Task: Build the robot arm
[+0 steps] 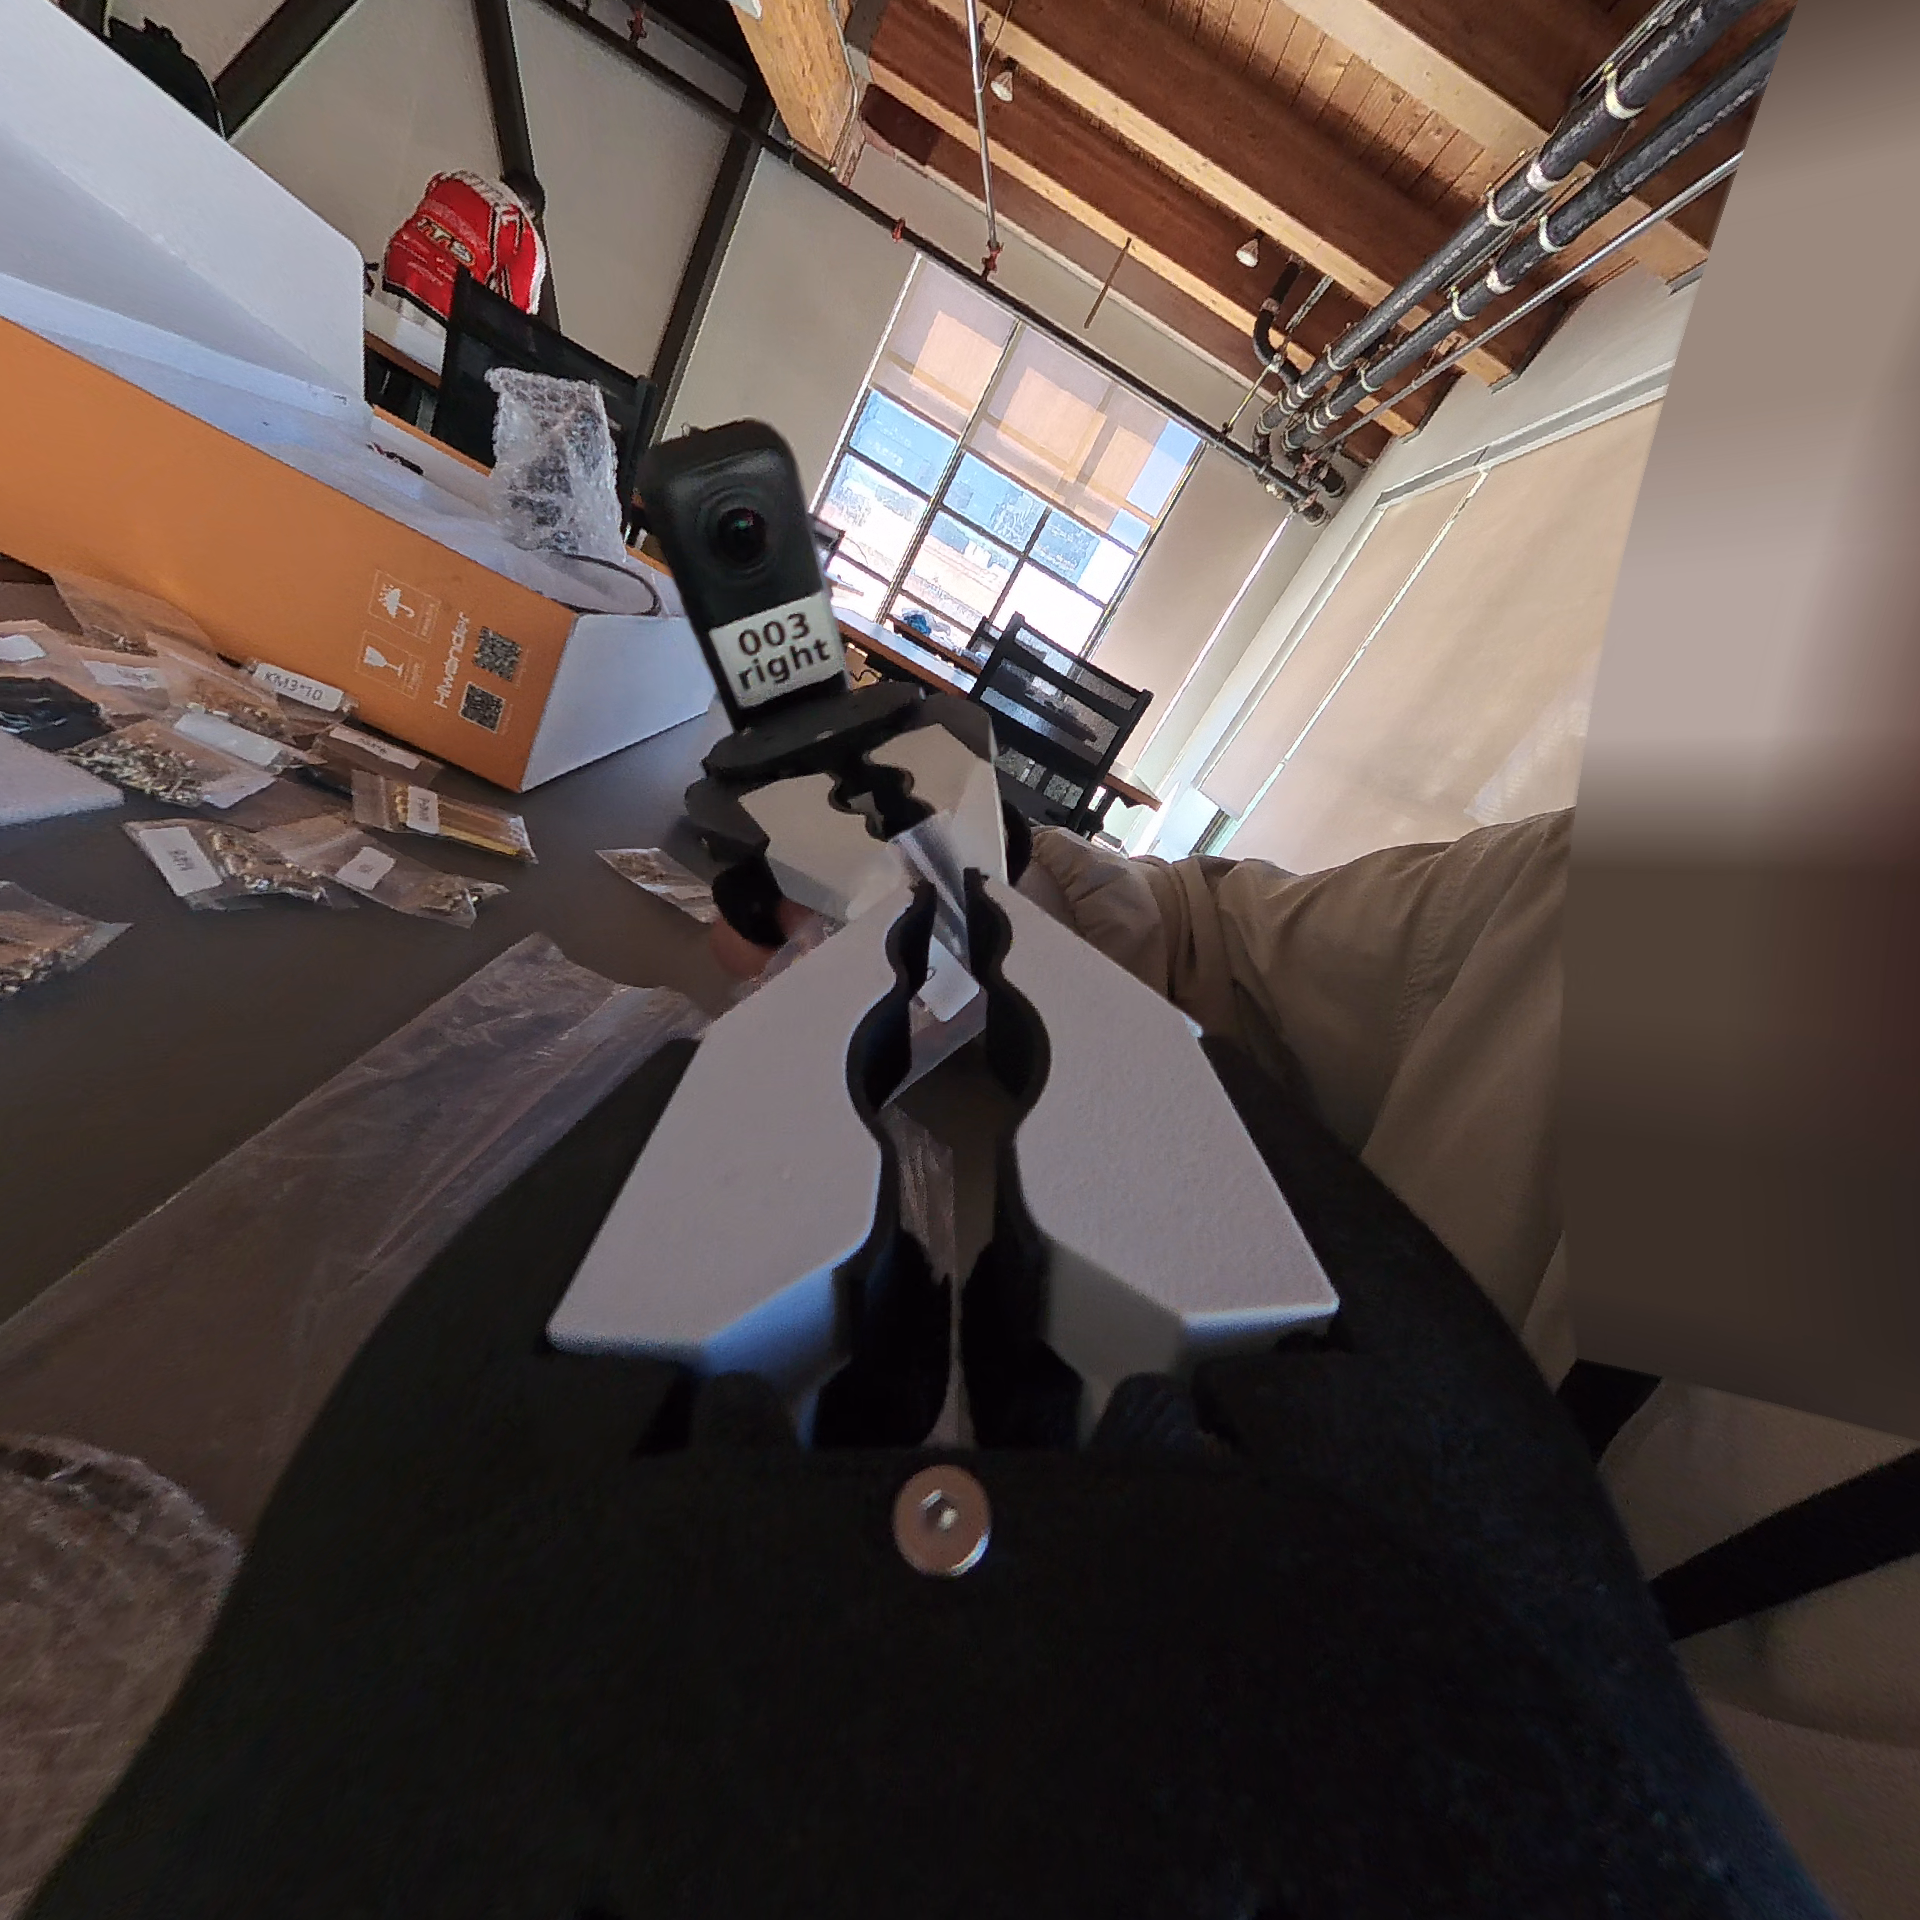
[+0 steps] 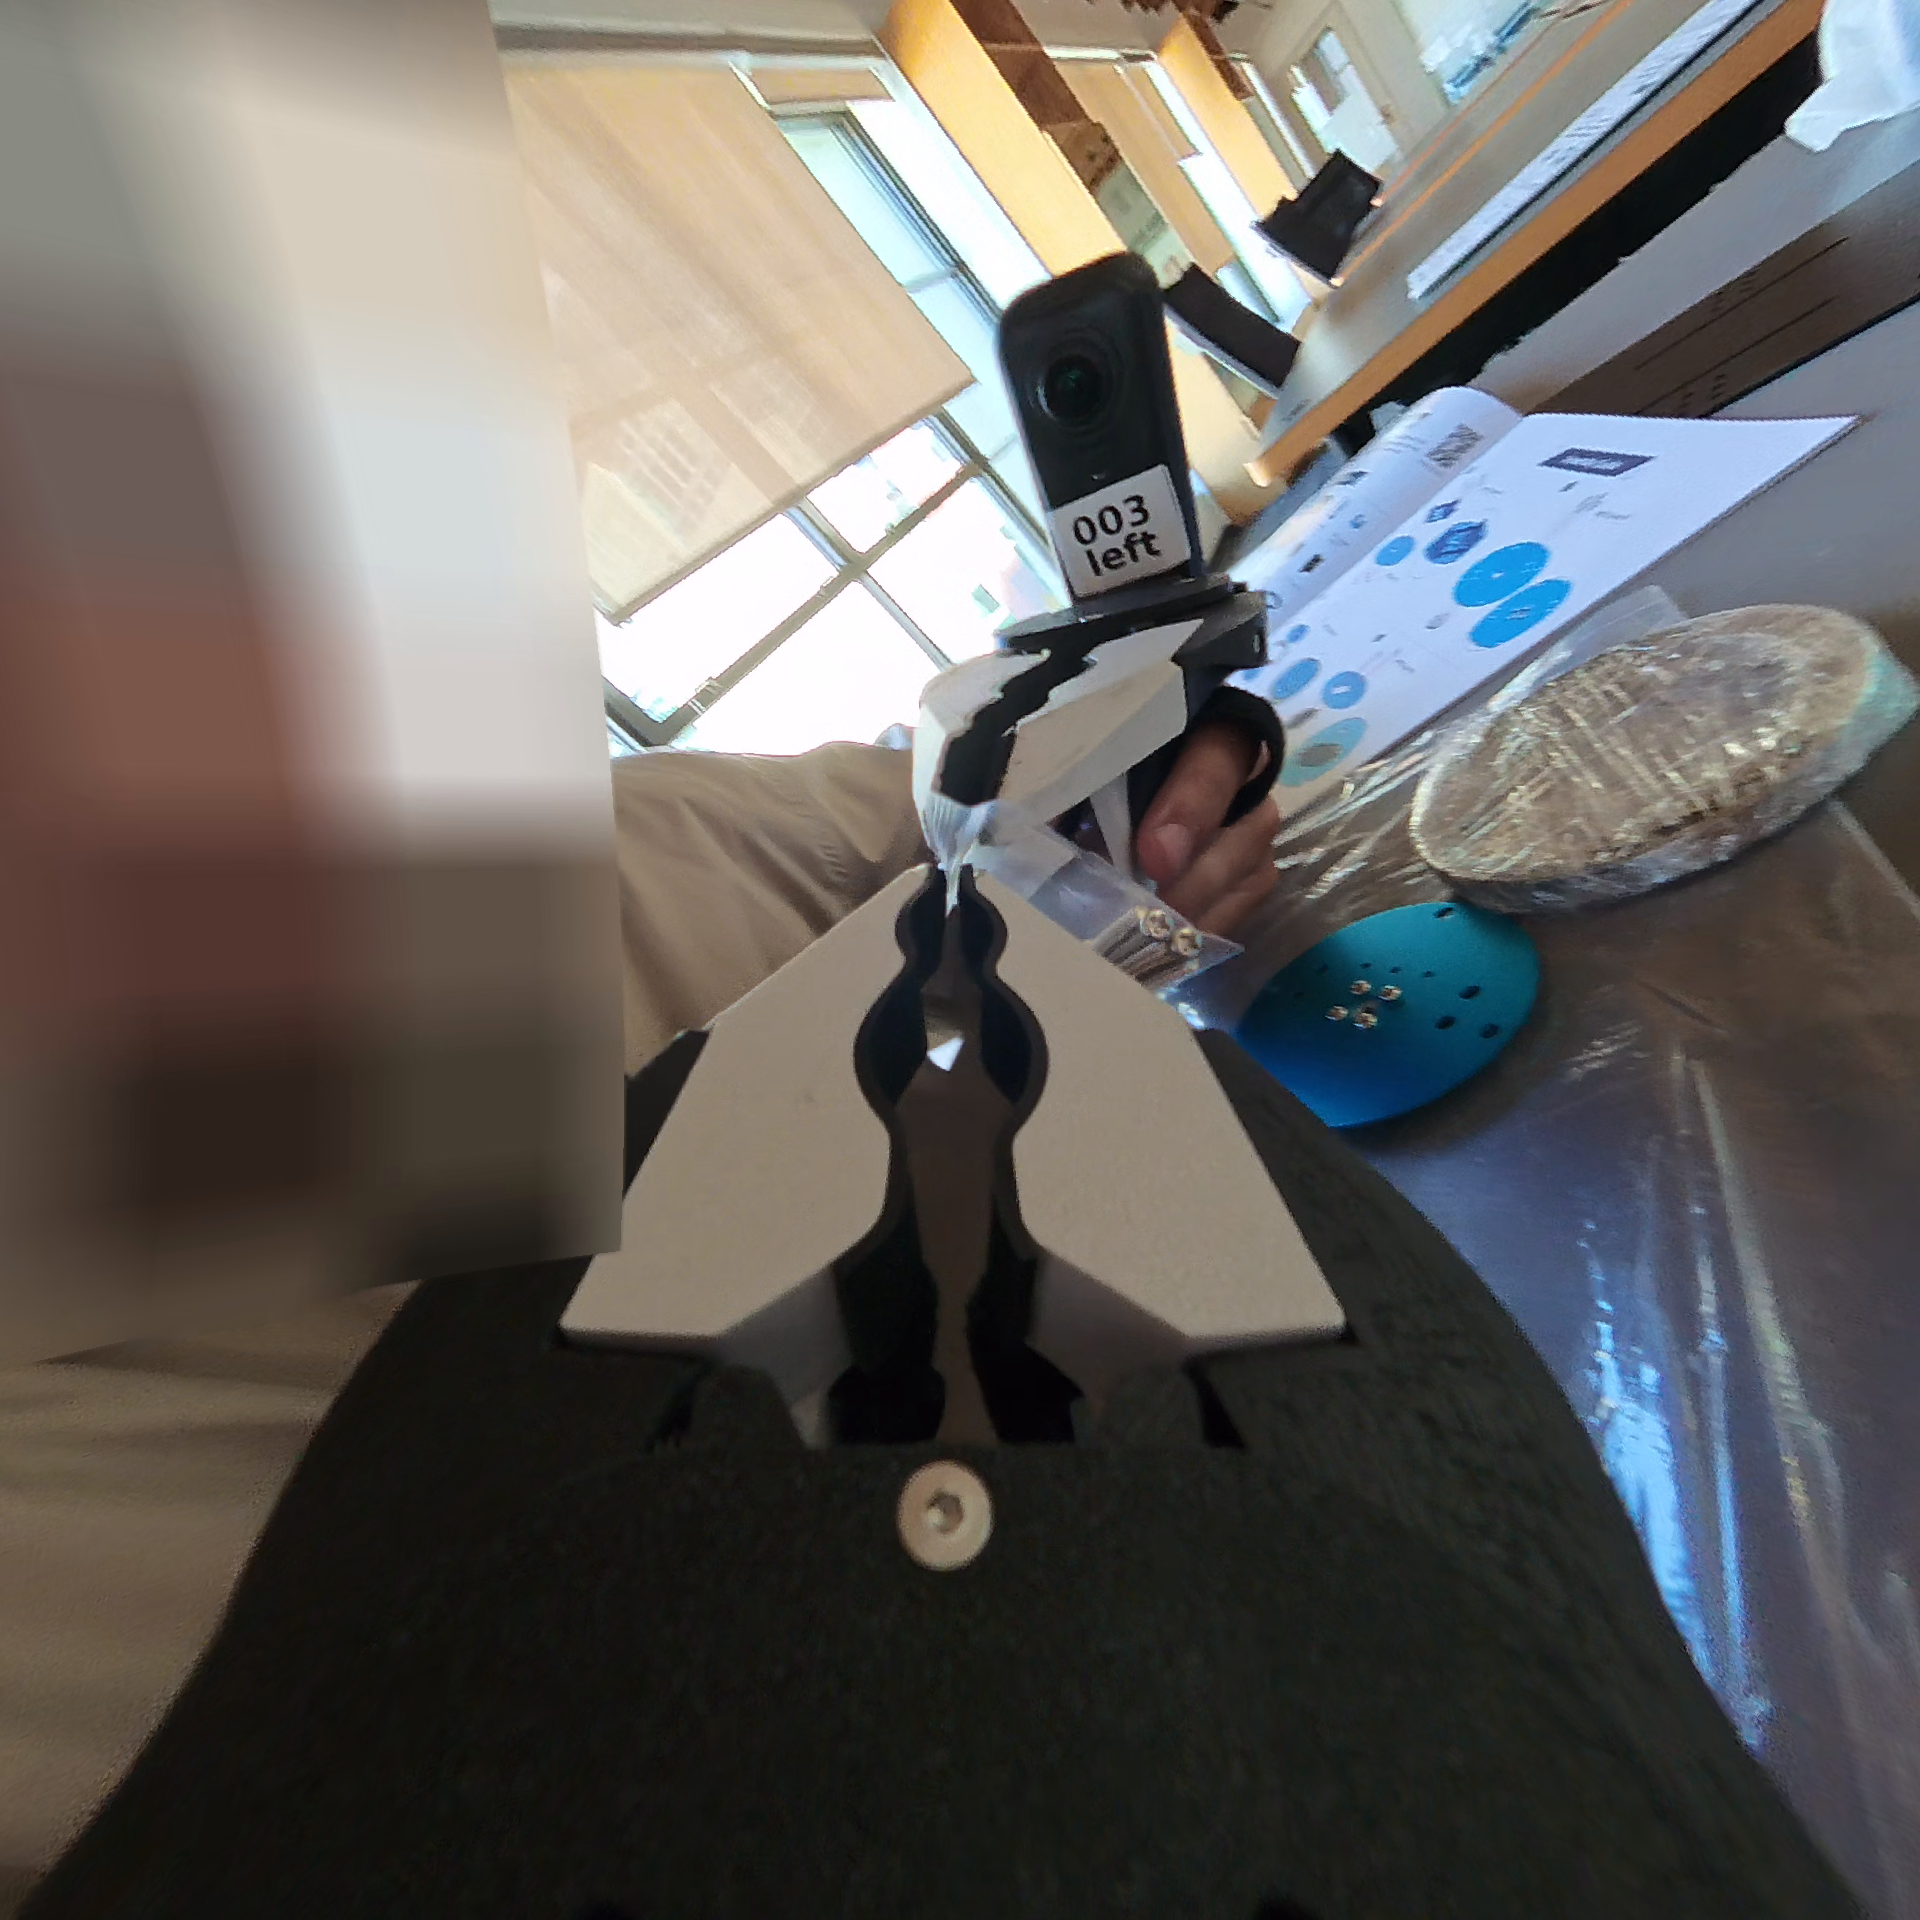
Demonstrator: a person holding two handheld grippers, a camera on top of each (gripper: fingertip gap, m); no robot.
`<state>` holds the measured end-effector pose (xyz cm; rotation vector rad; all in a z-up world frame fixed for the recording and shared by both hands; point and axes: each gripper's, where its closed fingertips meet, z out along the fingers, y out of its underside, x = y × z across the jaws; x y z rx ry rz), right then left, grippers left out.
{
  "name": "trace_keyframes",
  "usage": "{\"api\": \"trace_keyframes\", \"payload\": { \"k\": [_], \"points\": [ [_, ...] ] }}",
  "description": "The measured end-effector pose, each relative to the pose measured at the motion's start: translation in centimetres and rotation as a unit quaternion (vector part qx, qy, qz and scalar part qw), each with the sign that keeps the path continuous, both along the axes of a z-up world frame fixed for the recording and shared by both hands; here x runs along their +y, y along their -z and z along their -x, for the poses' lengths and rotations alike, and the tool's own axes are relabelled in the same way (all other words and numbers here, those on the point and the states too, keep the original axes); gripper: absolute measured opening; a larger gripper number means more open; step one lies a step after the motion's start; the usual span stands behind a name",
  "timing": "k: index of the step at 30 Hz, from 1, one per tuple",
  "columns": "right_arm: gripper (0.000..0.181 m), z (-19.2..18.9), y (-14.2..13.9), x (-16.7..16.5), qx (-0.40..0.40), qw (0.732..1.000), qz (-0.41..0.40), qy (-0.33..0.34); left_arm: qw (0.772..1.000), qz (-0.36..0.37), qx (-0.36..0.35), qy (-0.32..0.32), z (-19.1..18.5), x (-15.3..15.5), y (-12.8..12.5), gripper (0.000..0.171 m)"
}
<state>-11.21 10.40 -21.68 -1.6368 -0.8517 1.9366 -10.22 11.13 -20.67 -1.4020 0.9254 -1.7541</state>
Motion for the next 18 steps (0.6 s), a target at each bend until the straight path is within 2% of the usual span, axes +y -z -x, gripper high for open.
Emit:
{"api": "trace_keyframes", "payload": {
  "k": [10,18],
  "points": [
    [0.001,0.1,1.8,0.6,-0.068,0.994,-0.073,0.034,0.999,0.002,0.052,-0.010,-0.4,0.8,1.7,0.005],
    [0.002,-0.1,2.5,1.1,-0.093,0.991,-0.084,0.045,0.996,-0.026,0.086,-0.024,-0.5,1.1,2.6,0.004]
  ]
}}
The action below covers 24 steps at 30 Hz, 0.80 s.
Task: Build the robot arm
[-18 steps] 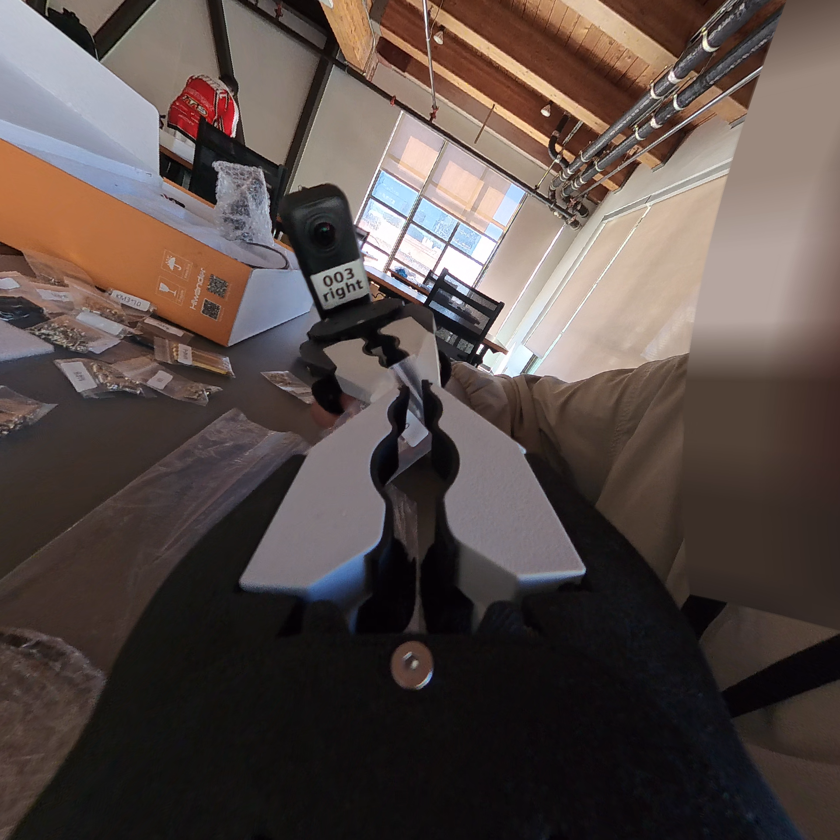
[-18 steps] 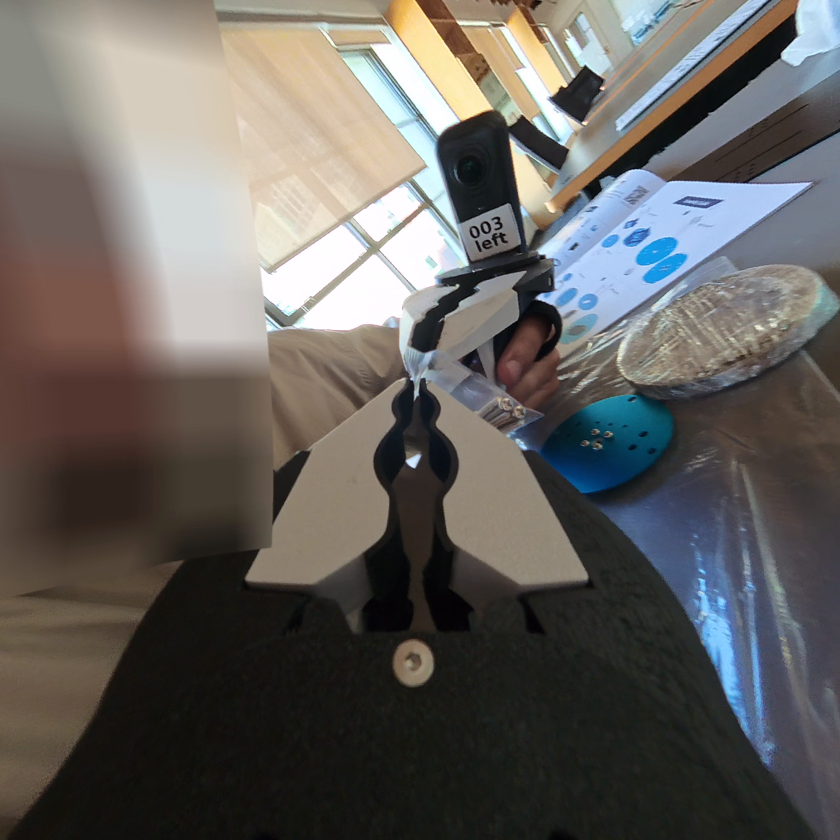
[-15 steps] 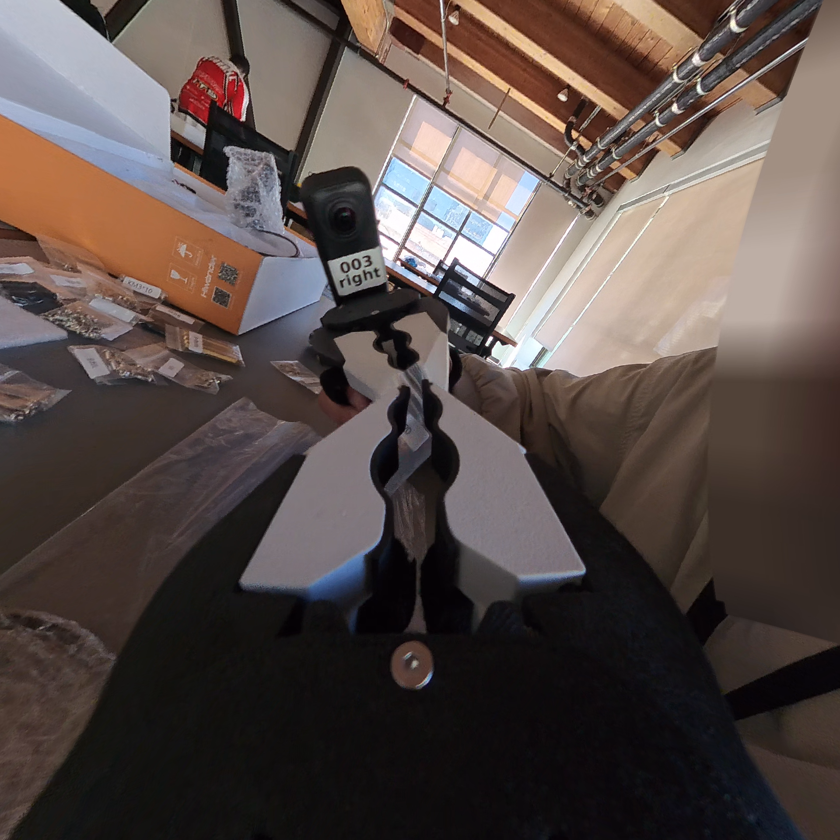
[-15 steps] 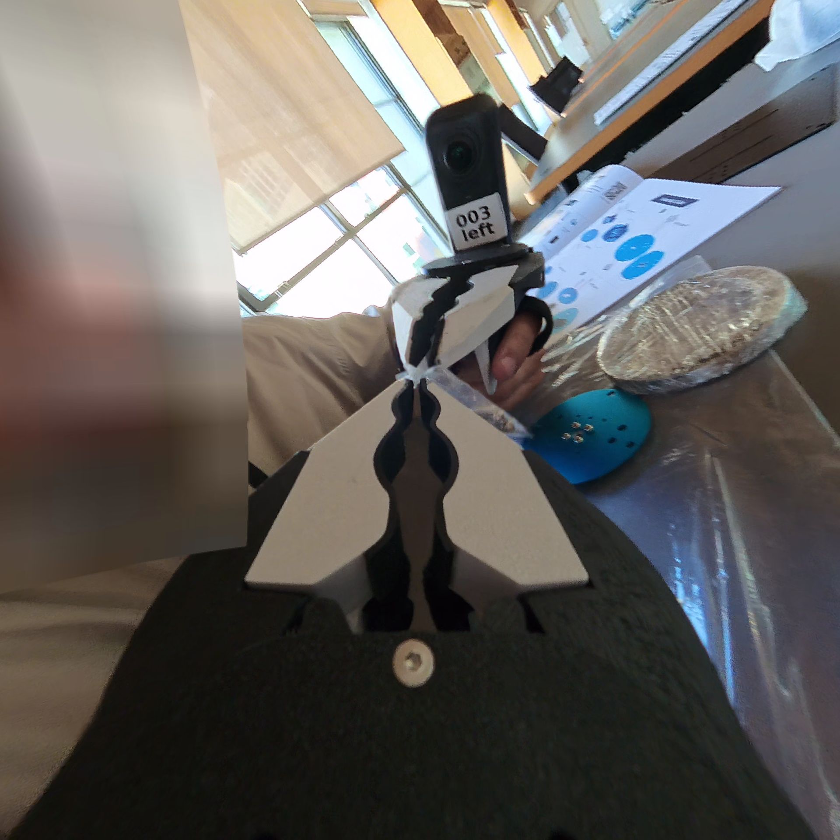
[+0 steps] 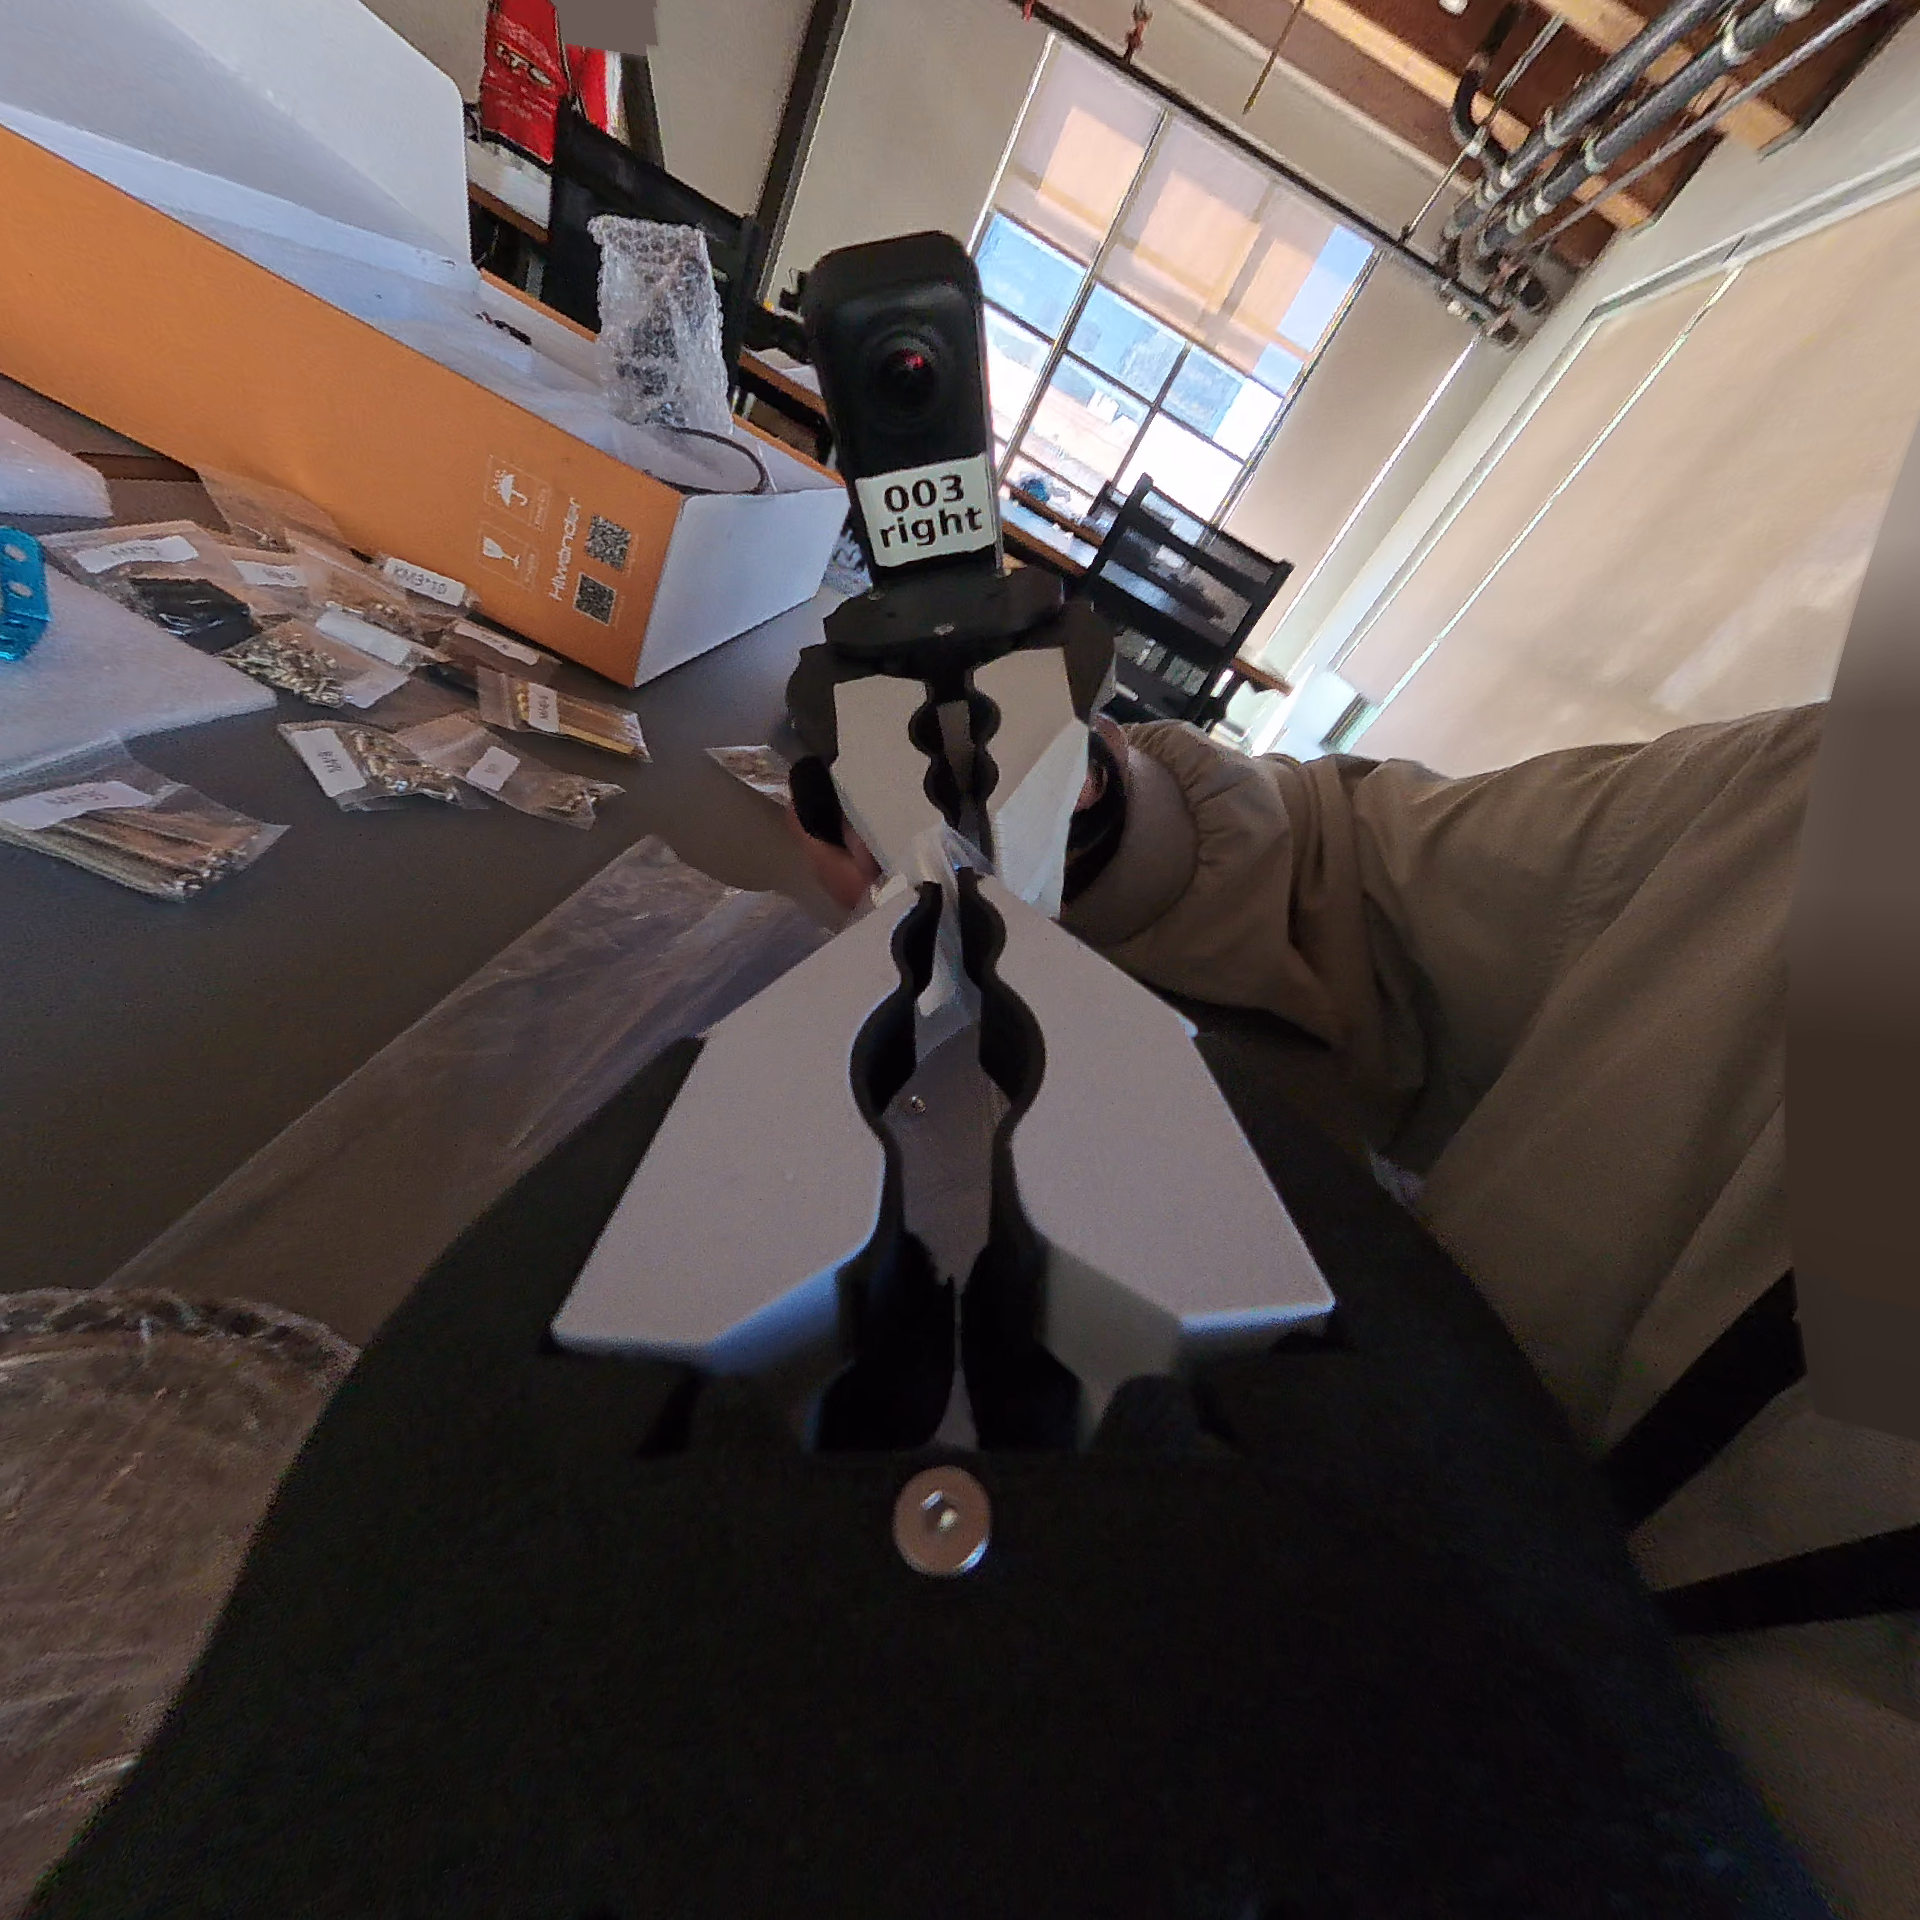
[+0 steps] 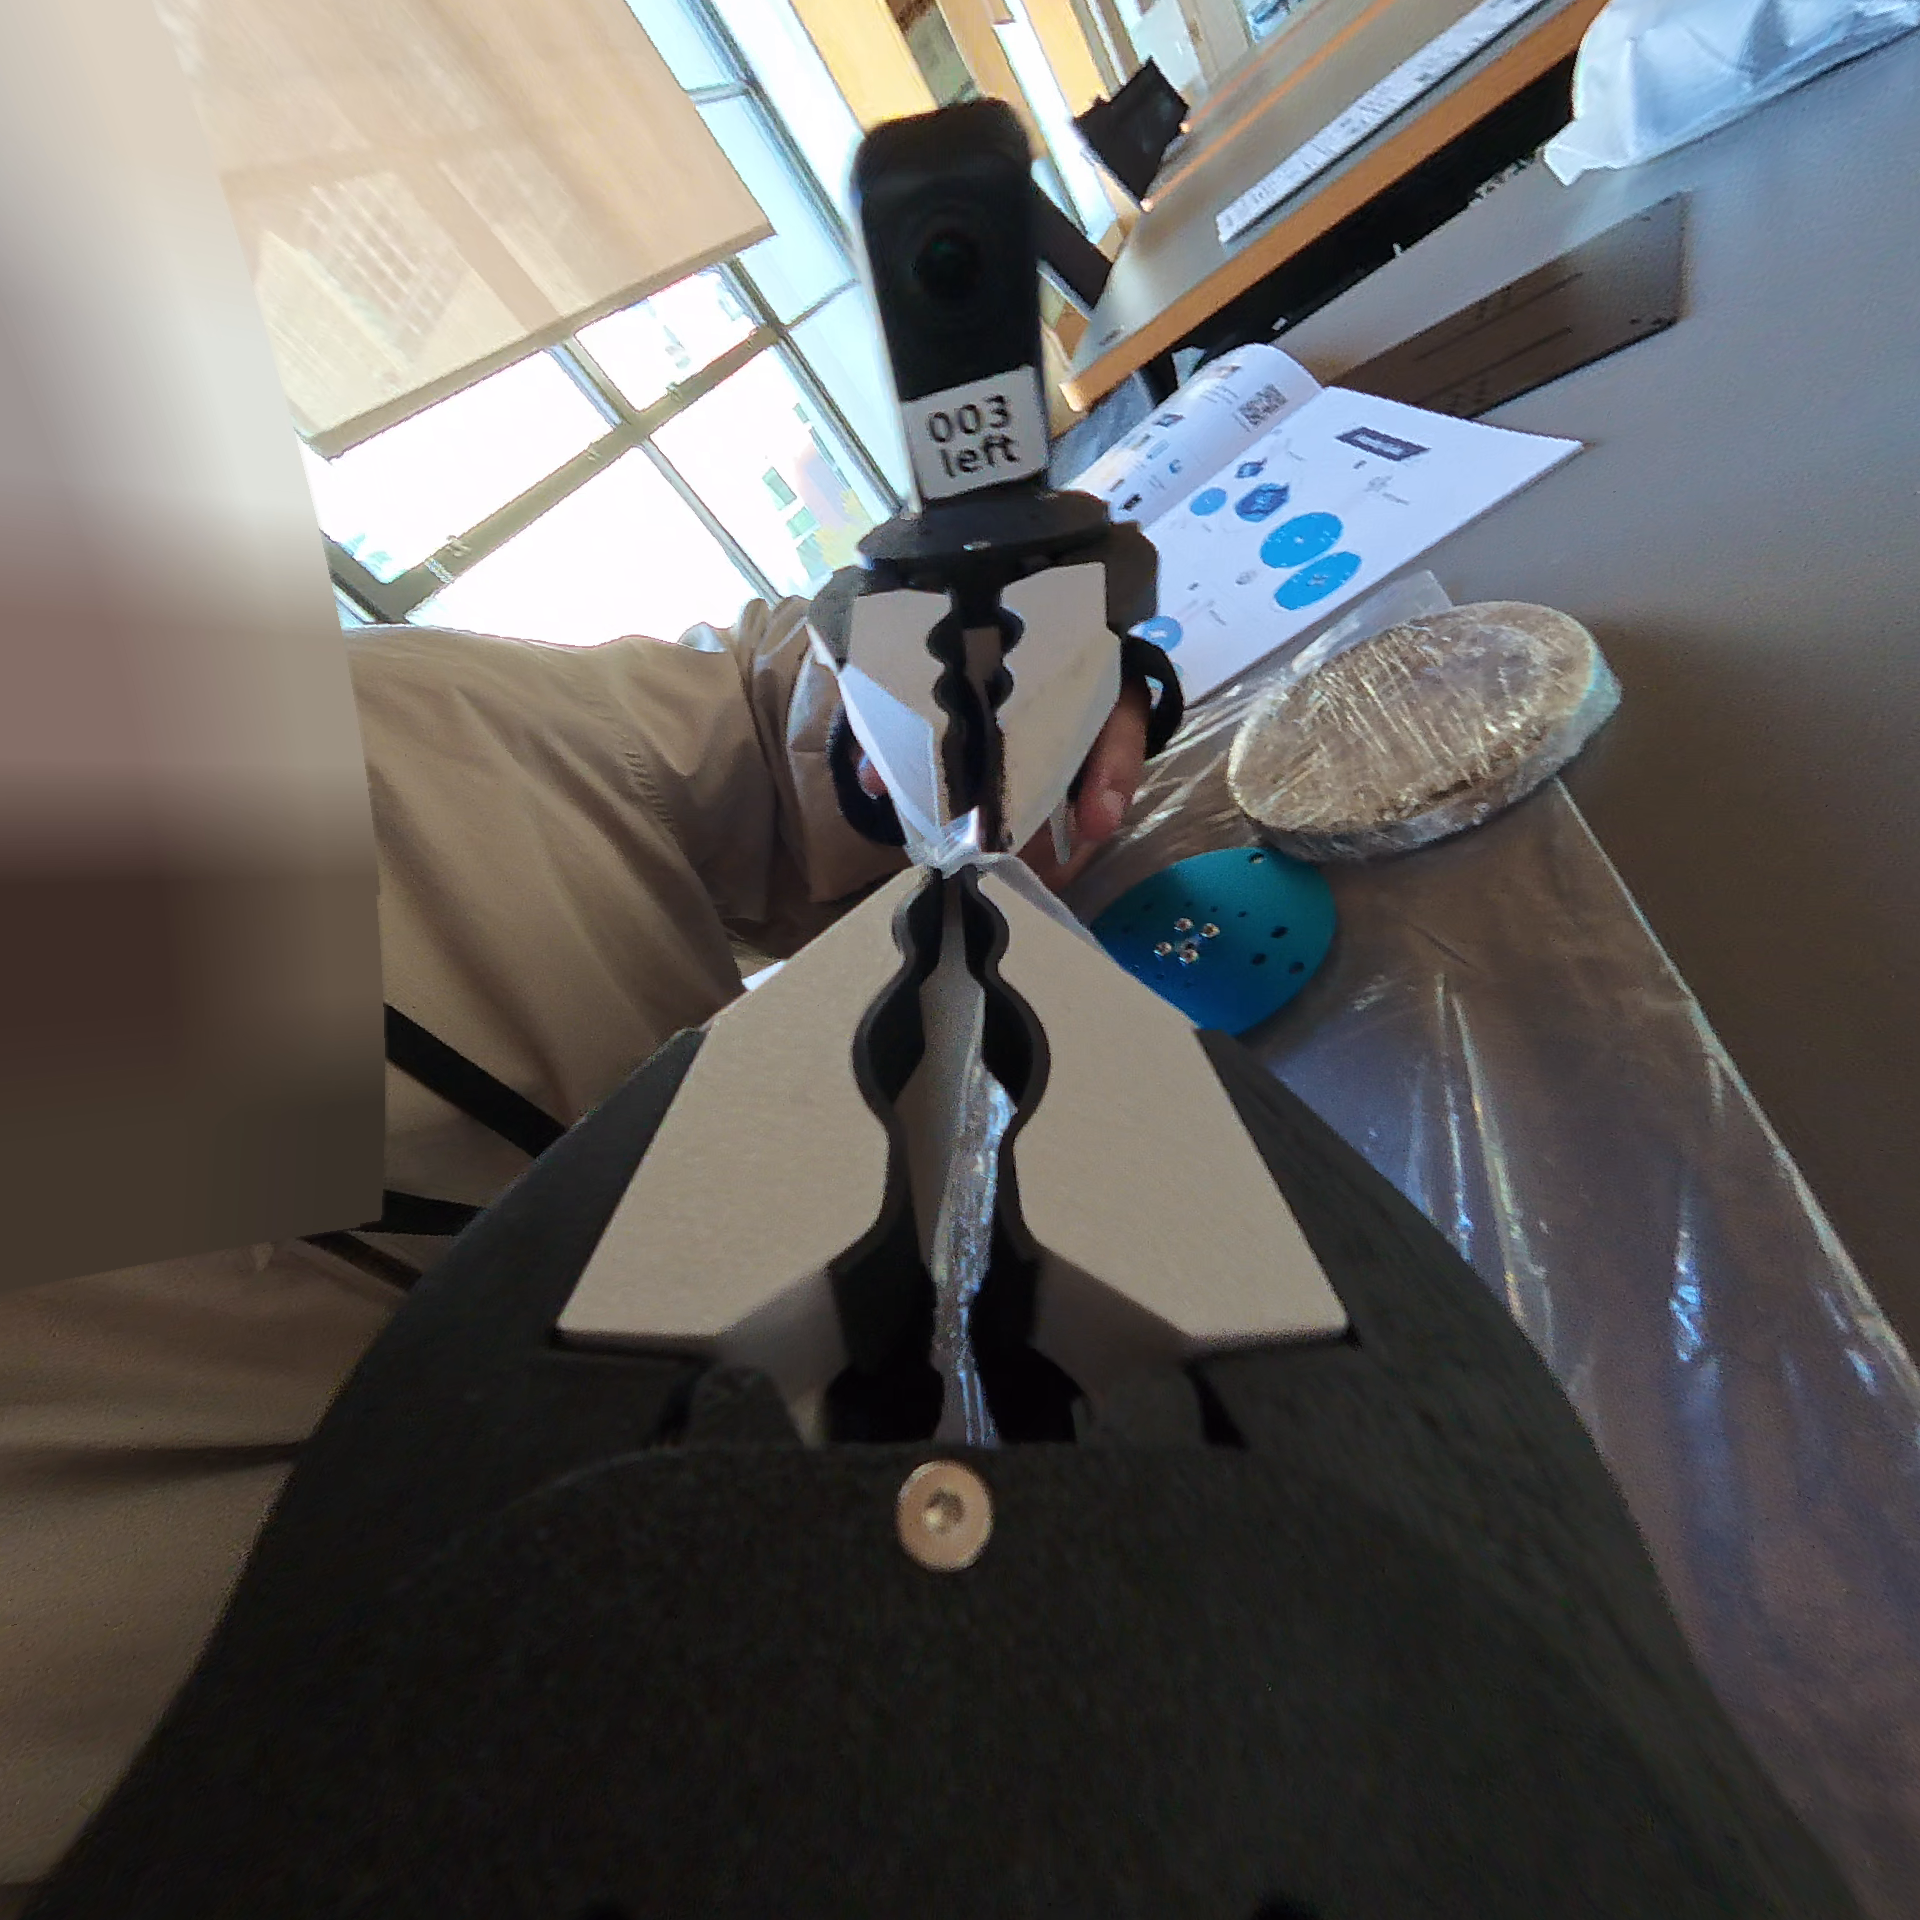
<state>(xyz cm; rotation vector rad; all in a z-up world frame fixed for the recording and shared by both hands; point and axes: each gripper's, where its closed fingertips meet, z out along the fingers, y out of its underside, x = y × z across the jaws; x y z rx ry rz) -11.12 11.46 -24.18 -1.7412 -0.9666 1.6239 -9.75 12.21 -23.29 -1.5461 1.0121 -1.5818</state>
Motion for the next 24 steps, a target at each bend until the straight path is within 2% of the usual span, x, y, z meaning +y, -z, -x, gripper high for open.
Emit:
{"api": "trace_keyframes", "payload": {
  "k": [10,14,24],
  "points": [
    [0.001,0.2,1.4,0.1,-0.049,0.998,-0.034,0.012,0.994,-0.089,0.066,-0.012,0.1,-0.3,1.3,0.000],
    [0.001,0.3,1.0,-0.1,-0.036,0.999,-0.038,0.006,0.989,-0.130,0.068,-0.020,0.2,-0.6,0.6,0.000],
    [0.000,0.1,0.8,0.3,-0.035,0.998,-0.057,0.020,0.991,-0.108,0.067,-0.042,0.4,0.4,0.7,0.000]
  ]
}}
